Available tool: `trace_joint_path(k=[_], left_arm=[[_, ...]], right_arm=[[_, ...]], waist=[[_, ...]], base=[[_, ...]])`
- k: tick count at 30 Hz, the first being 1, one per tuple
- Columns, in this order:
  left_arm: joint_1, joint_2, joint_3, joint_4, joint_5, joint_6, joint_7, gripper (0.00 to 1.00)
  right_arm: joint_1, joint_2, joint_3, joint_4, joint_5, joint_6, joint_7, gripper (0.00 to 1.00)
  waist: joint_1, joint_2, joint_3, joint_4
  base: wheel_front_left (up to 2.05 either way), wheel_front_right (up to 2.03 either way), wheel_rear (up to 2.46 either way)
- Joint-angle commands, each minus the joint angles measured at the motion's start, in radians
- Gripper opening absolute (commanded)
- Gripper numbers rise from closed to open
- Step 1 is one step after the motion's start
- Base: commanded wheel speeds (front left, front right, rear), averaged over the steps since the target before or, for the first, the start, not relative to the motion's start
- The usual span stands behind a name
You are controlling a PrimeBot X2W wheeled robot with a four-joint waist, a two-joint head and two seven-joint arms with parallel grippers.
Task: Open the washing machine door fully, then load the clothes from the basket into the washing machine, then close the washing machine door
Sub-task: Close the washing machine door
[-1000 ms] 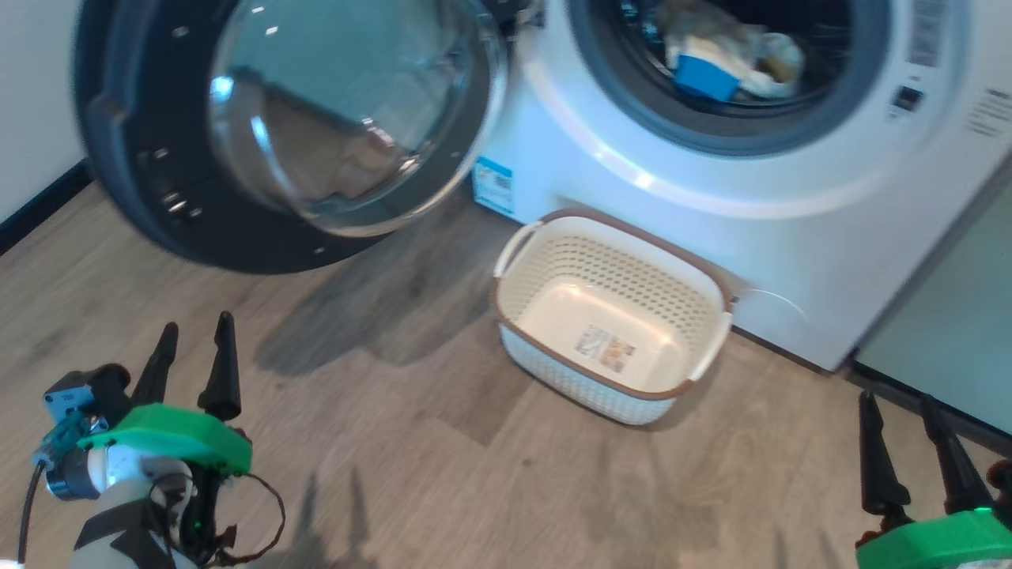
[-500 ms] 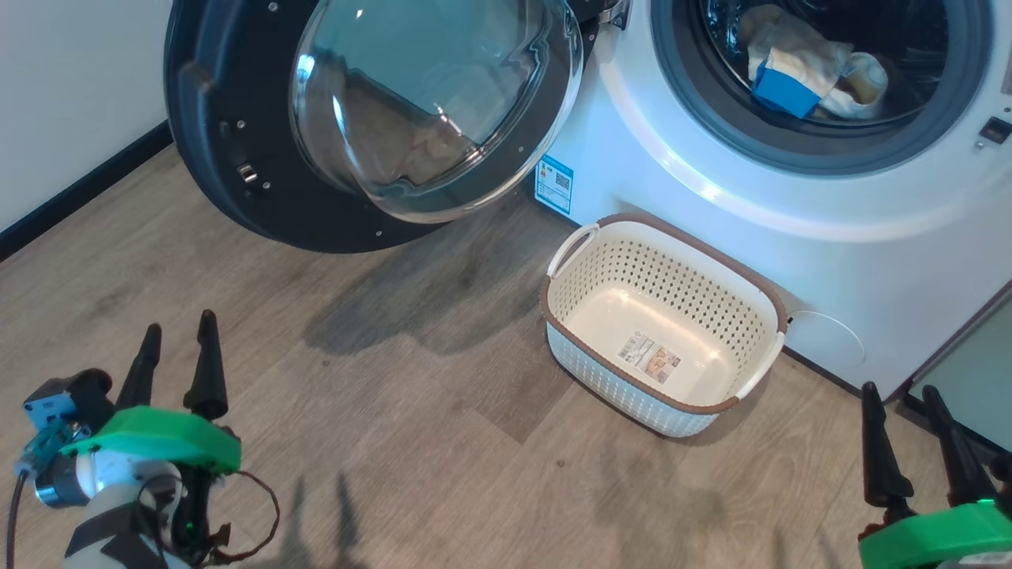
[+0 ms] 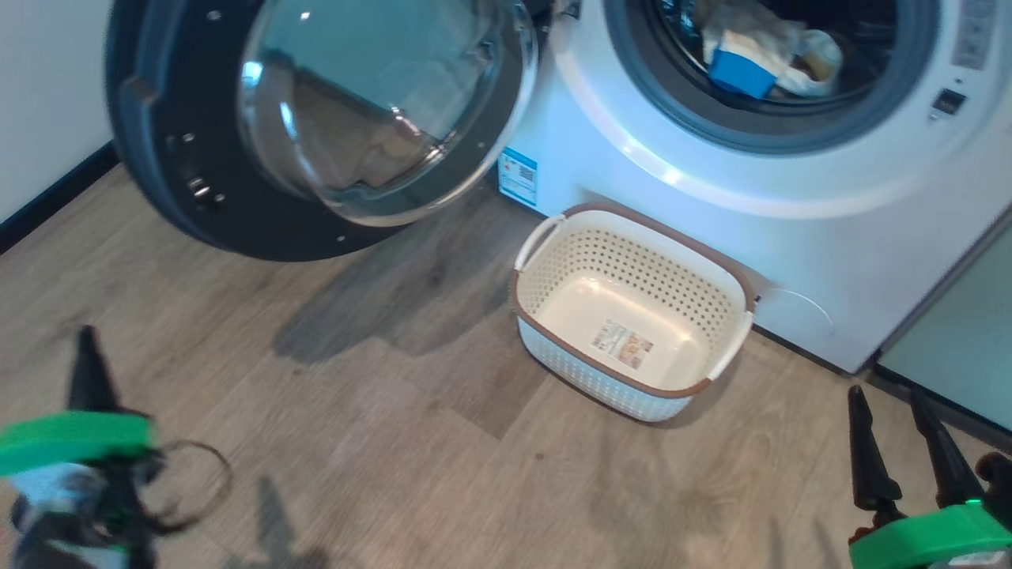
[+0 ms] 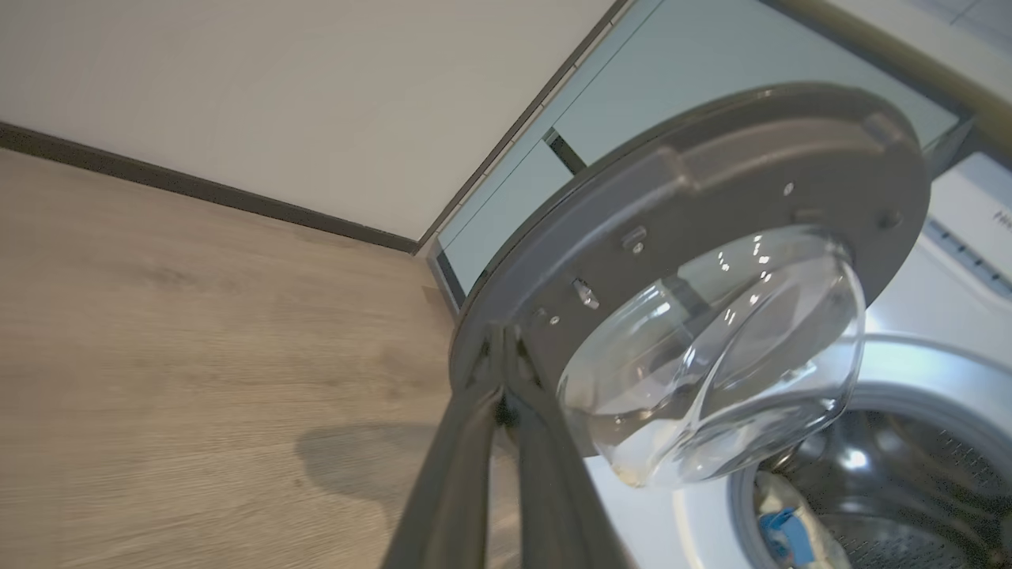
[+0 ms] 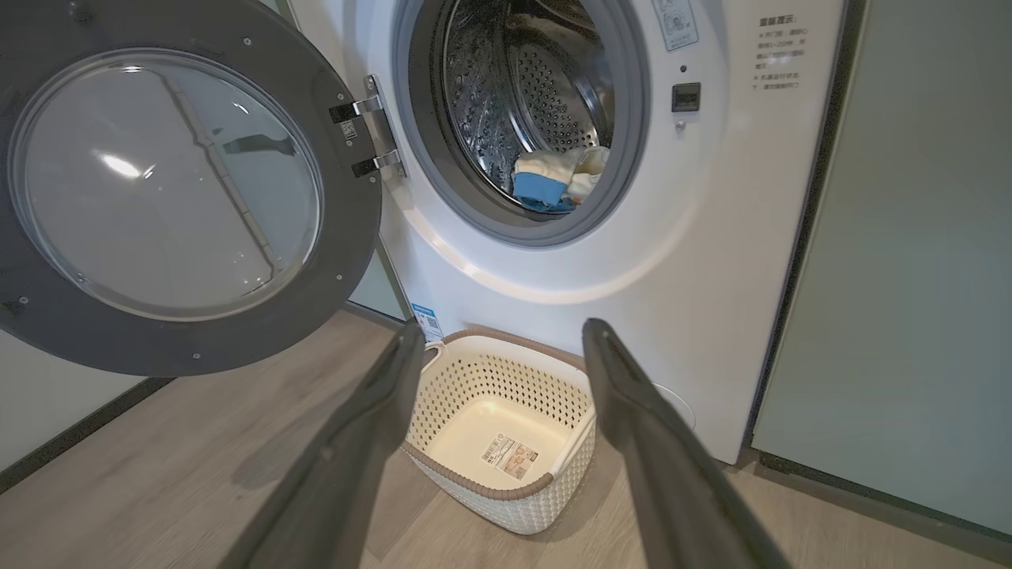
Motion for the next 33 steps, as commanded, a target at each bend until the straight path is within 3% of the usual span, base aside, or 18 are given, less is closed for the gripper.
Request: trace_joint_path(k=[1,6,12,18,33], left_arm=[[-0.066,0.06,0.053,-0.021,-0.056,-0.001,0.009,0.0],[-0.146,0.143,0.158,0.059,-0.366,-0.001,0.124,0.0],[-0.283,0.26,0.27,0.234,-0.574,0.0,0.26,0.0],[-0.433,0.375,0.306,0.376,-0.663,0.034,0.378,0.0],[-0.701,0.537,0.278,0.545,-0.693,0.068,0.497,0.0]], right_arm=[[-0.044,-0.03,0.019,-0.029,-0.003,0.004,-0.01,1.0],[-0.042,-0.038,0.022,-0.029,-0.003,0.004,-0.01,1.0],[-0.052,-0.057,0.032,-0.032,-0.003,0.004,-0.01,1.0],[-0.064,-0.081,0.034,-0.04,-0.004,0.004,-0.01,1.0],[-0.105,-0.143,0.026,-0.07,-0.005,0.004,-0.01,1.0]], waist=[[0.0,0.0,0.005,-0.017],[0.0,0.0,0.017,-0.055],[0.0,0.0,0.042,-0.099],[0.0,0.0,0.087,-0.136],[0.0,0.0,0.235,-0.198]], base=[[0.0,0.0,0.0],[0.0,0.0,0.0],[0.0,0.0,0.0],[0.0,0.0,0.0],[0.0,0.0,0.0]])
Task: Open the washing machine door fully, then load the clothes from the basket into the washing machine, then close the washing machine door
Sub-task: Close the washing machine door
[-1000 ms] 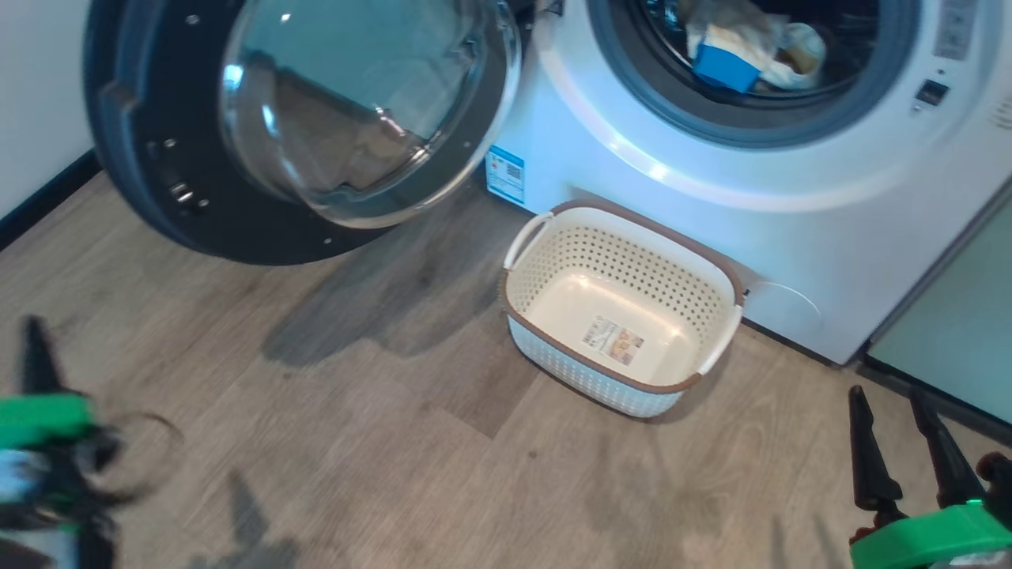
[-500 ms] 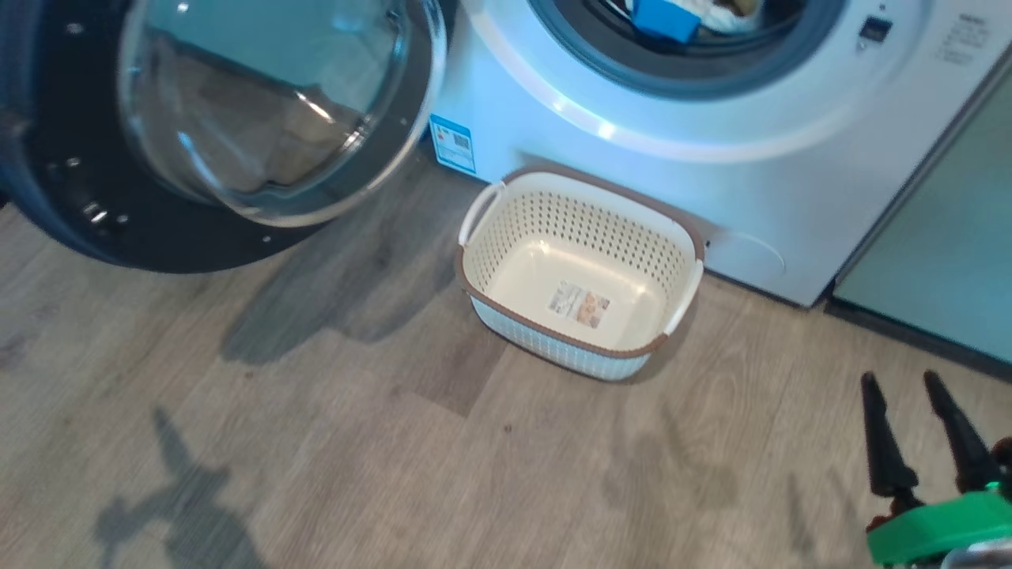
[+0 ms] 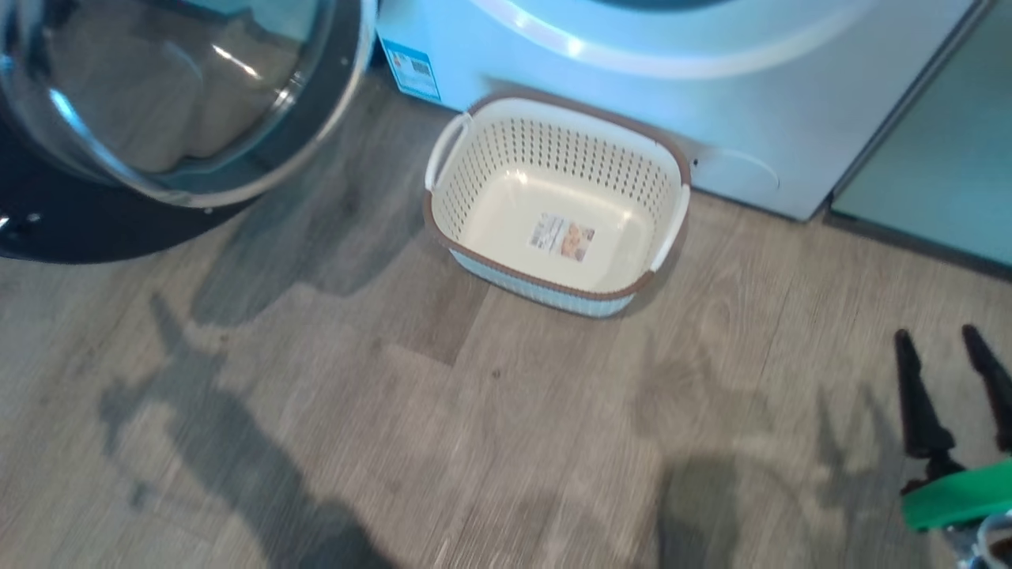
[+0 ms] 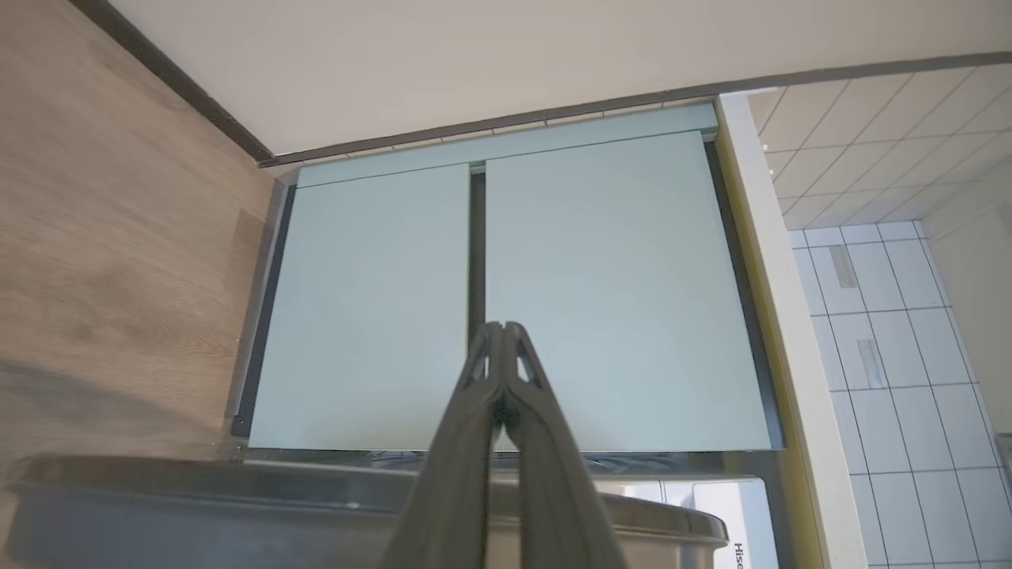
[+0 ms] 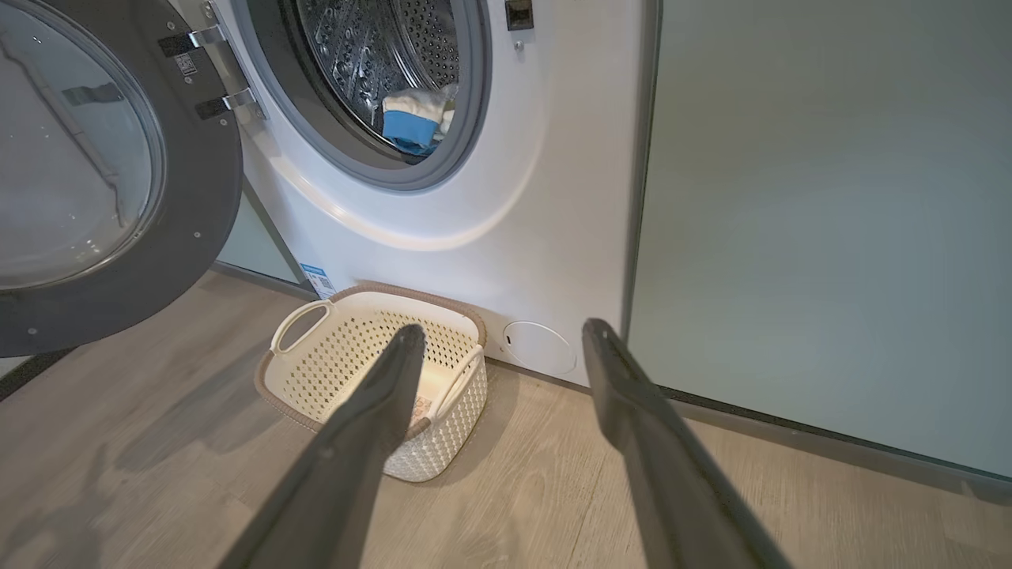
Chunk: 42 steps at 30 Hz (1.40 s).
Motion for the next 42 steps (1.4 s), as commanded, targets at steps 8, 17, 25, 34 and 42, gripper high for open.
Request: trace_joint_path(k=[8,17,25,34,42], left_arm=[[-0.101,0.124,-0.048,-0.033,0.033,0.002,0.052,0.0],[-0.119,0.147,-0.105,-0.026,0.075,0.03,0.101,0.0],[-0.103,0.113,-0.198,-0.023,0.127,0.035,0.194,0.0],[-0.103,0.059,-0.28,-0.021,0.16,0.011,0.289,0.0],[-0.115,-0.001,-0.349,-0.017,0.176,-0.003,0.396,0.0]], right_arm=[[-0.061,-0.059,0.011,-0.049,-0.002,0.004,-0.01,1.0],[-0.079,-0.063,0.012,-0.045,0.002,0.004,-0.01,1.0],[-0.065,-0.042,0.003,-0.033,-0.001,0.004,-0.01,1.0],[-0.043,-0.017,0.011,-0.018,0.0,0.004,-0.01,1.0],[-0.01,0.016,0.01,-0.005,0.0,0.004,-0.01,1.0]], waist=[[-0.0002,0.0,0.096,-0.028],[-0.0002,0.0,0.118,-0.045],[-0.0002,0.0,0.072,-0.029],[-0.0002,0.0,-0.01,-0.018],[-0.0002,0.0,-0.097,-0.006]], base=[[0.0,0.0,0.0],[0.0,0.0,0.0],[0.0,0.0,0.0],[0.0,0.0,0.0],[0.0,0.0,0.0]])
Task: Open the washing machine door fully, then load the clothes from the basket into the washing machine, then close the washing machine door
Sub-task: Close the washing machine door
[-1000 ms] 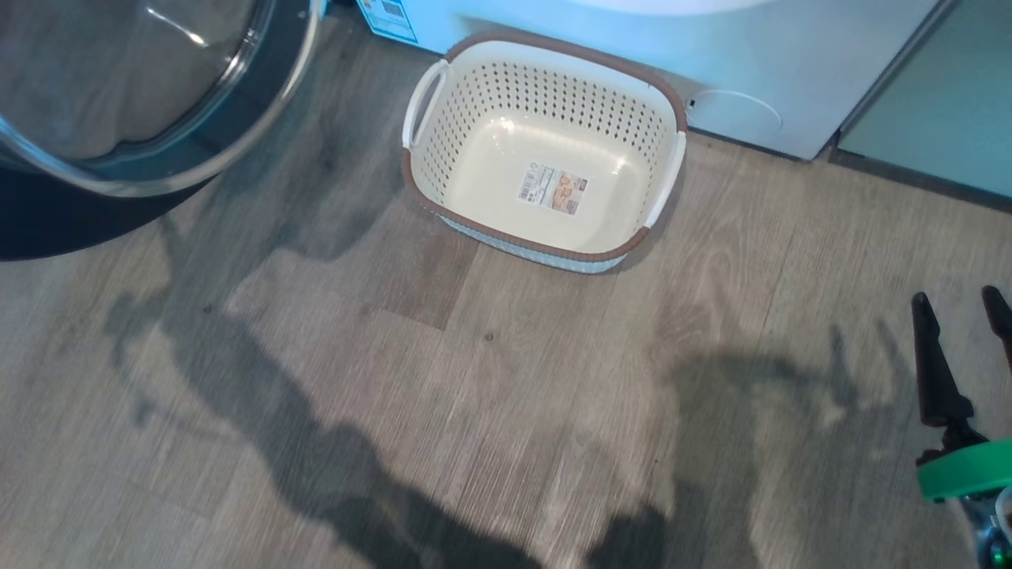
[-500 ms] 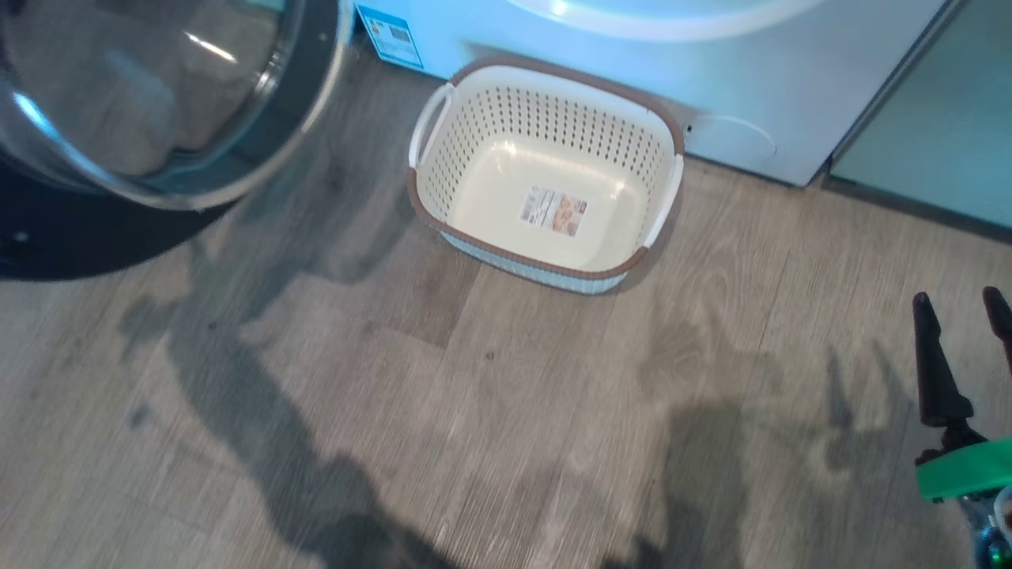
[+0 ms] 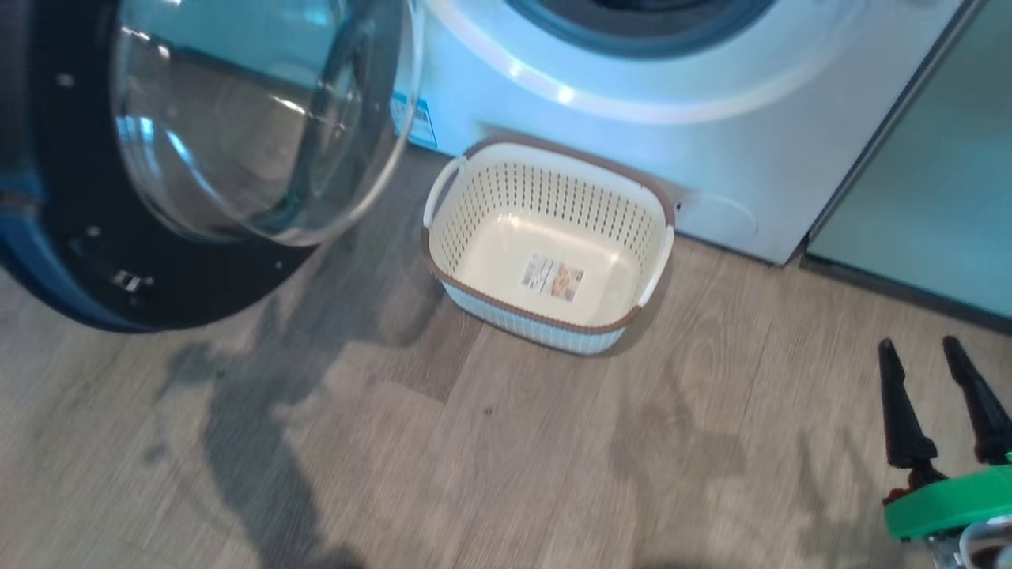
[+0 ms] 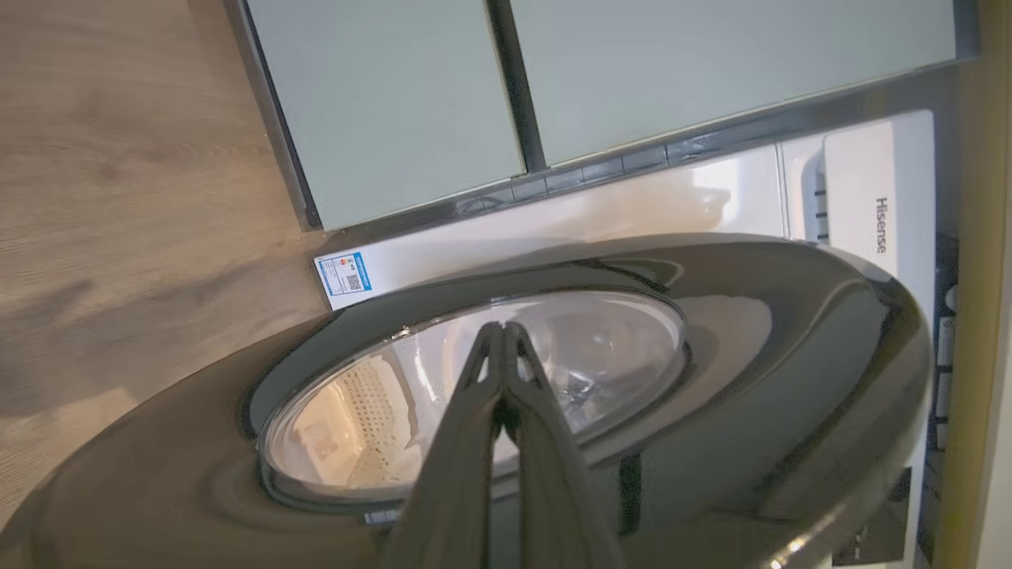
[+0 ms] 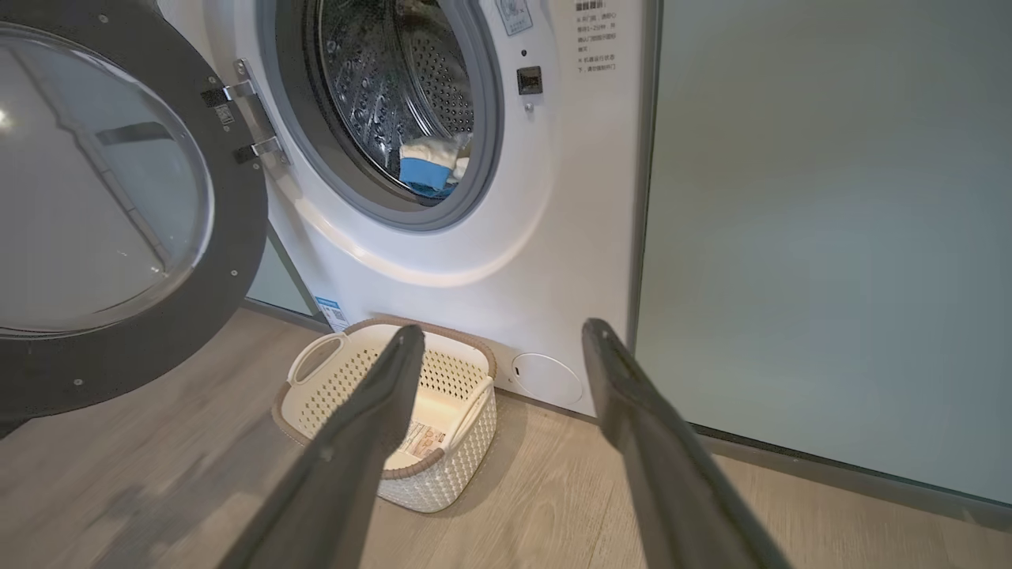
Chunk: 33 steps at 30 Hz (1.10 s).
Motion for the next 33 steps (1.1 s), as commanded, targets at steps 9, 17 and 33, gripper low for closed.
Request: trace_joint_path(k=[9,17,33], left_arm=[[0.008,-0.043,-0.057,-0.051,0.01,-0.032,0.126,0.0],[0.052,-0.155,-0.101,-0.146,-0.002,-0.026,0.195,0.0],[0.181,-0.328,-0.127,-0.428,-0.008,0.048,0.147,0.0]], right_arm=[[0.032,0.028,0.013,-0.016,0.0,0.004,-0.01,1.0],[0.046,0.044,0.003,-0.012,0.0,0.004,-0.01,1.0],[0.017,0.053,0.001,-0.01,0.002,0.004,-0.01,1.0]], waist=[[0.0001,0.0,-0.107,0.0],[0.0001,0.0,-0.128,-0.009],[0.0001,0.0,-0.094,-0.153]], base=[[0.0,0.0,0.0],[0.0,0.0,0.0],[0.0,0.0,0.0]])
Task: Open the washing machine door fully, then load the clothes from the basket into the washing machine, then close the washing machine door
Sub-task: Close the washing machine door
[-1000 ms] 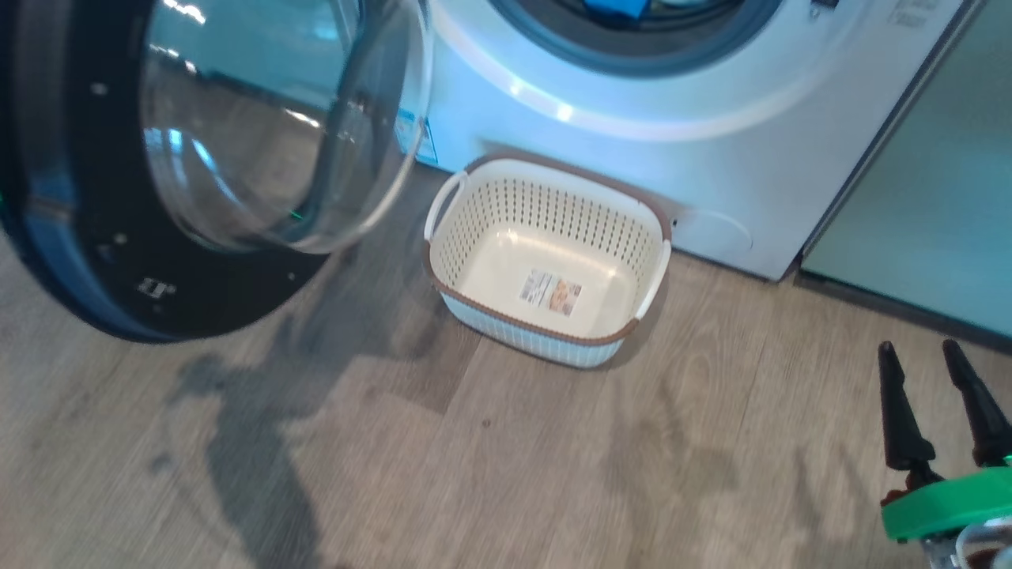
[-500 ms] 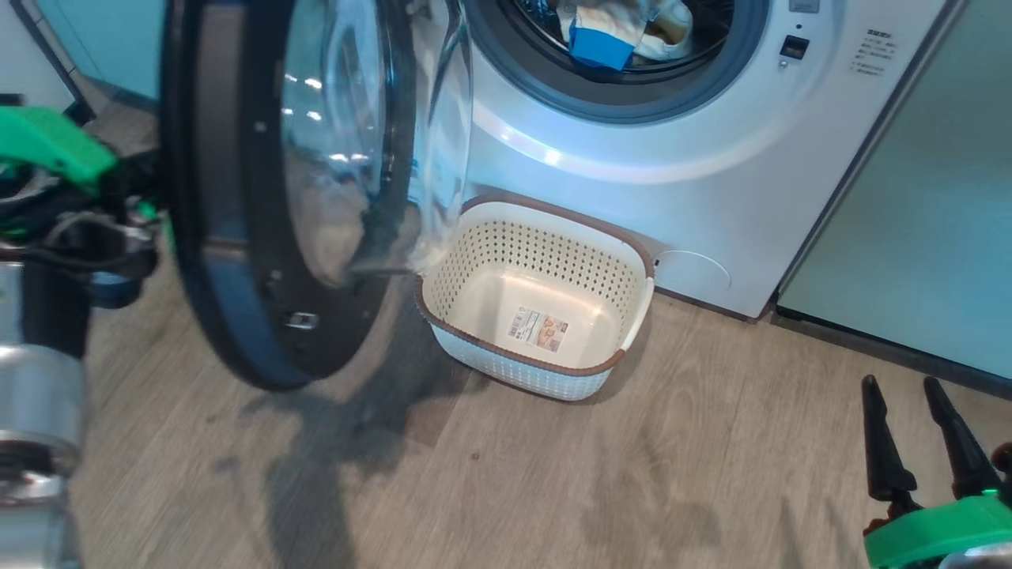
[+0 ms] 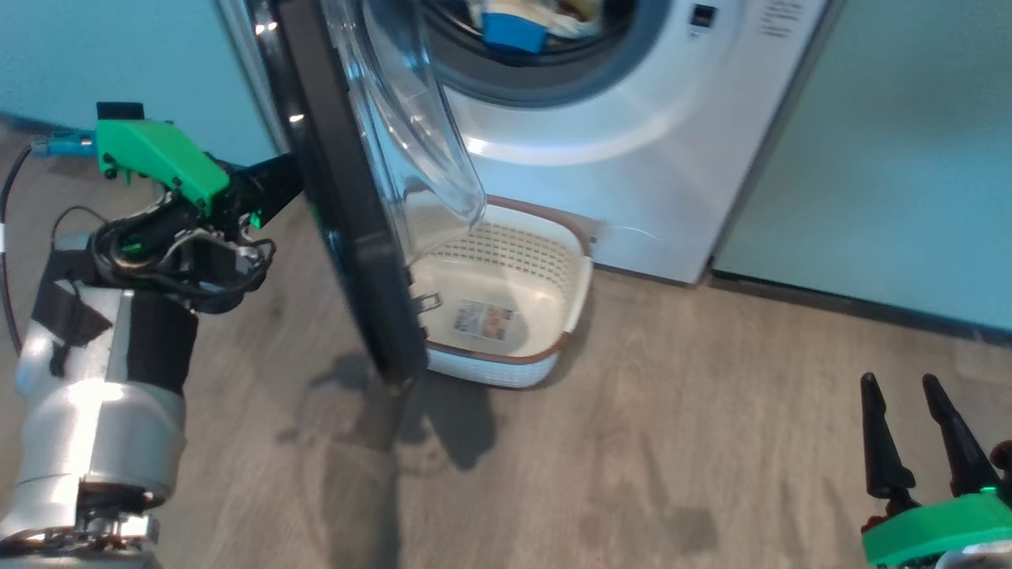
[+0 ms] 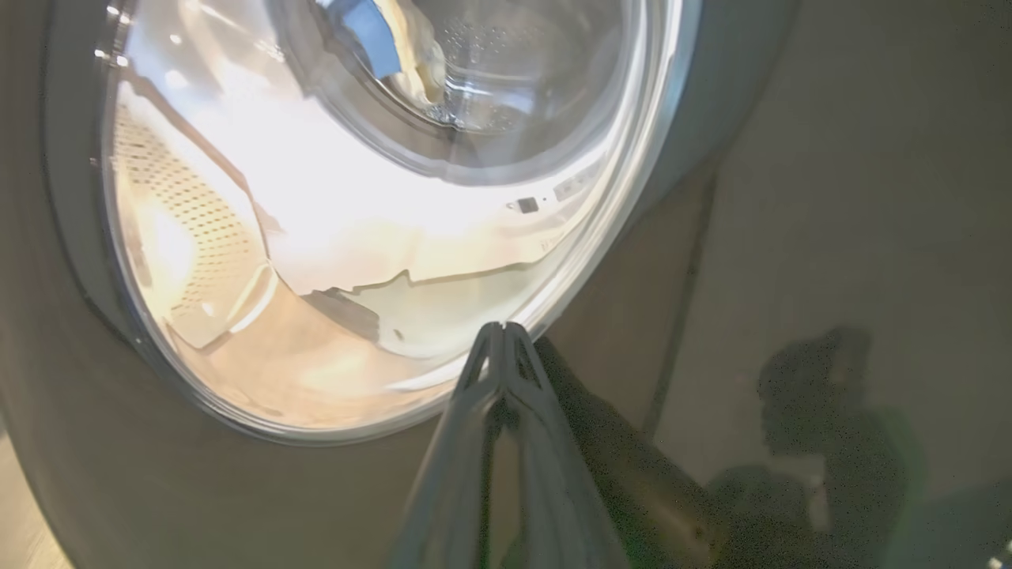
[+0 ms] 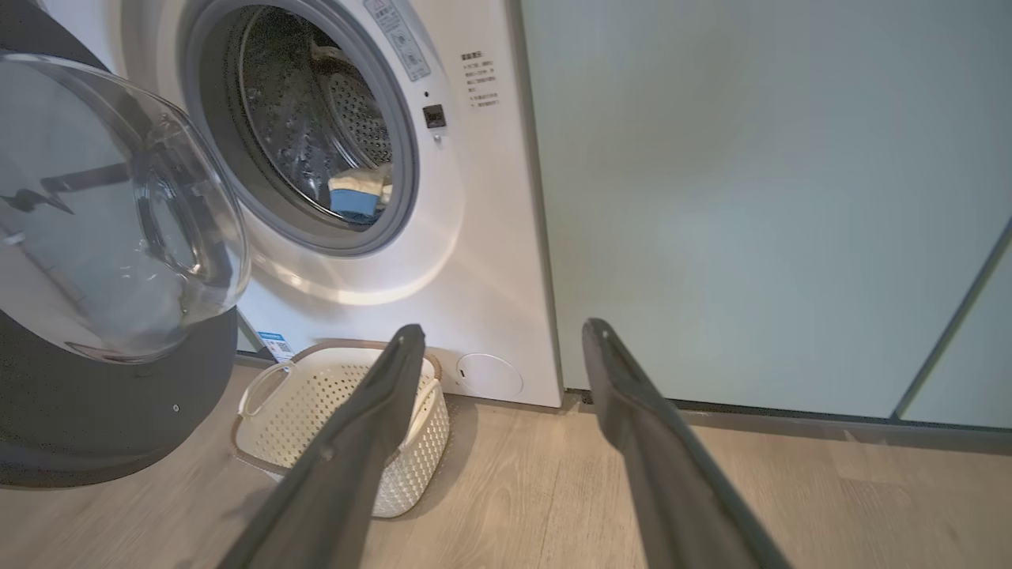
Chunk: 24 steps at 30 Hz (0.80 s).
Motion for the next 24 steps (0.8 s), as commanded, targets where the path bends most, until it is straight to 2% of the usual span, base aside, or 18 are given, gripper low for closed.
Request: trace_joint_path(k=[1,12,19,24], left_arm=[[-0.03,0.029,0.028,-0.048,-0.003,0.003,-0.006,0.0],[-0.024,0.008,0.029,-0.119,0.032,0.033,-0.079,0.0],[-0.041,0.018,0.032,-0.104,0.053,0.027,-0.116,0.0],[-0.061,0.039,0.05,-0.07,0.063,0.005,-0.155,0.0]], right_arm=[[-0.044,-0.008,0.015,-0.027,0.001,0.004,-0.01,1.0],[-0.071,0.012,0.016,-0.021,0.006,0.004,-0.01,1.0],[-0.082,0.025,0.016,-0.019,0.008,0.004,-0.01,1.0],[-0.078,0.036,0.012,-0.019,0.008,0.004,-0.01,1.0]], waist=[[-0.0001,0.0,0.015,-0.033],[-0.0001,0.0,0.062,-0.209],[-0.0001,0.0,0.089,-0.33],[-0.0001,0.0,0.099,-0.403]], base=[[0.0,0.0,0.0],[0.0,0.0,0.0],[0.0,0.0,0.0],[0.0,0.0,0.0]])
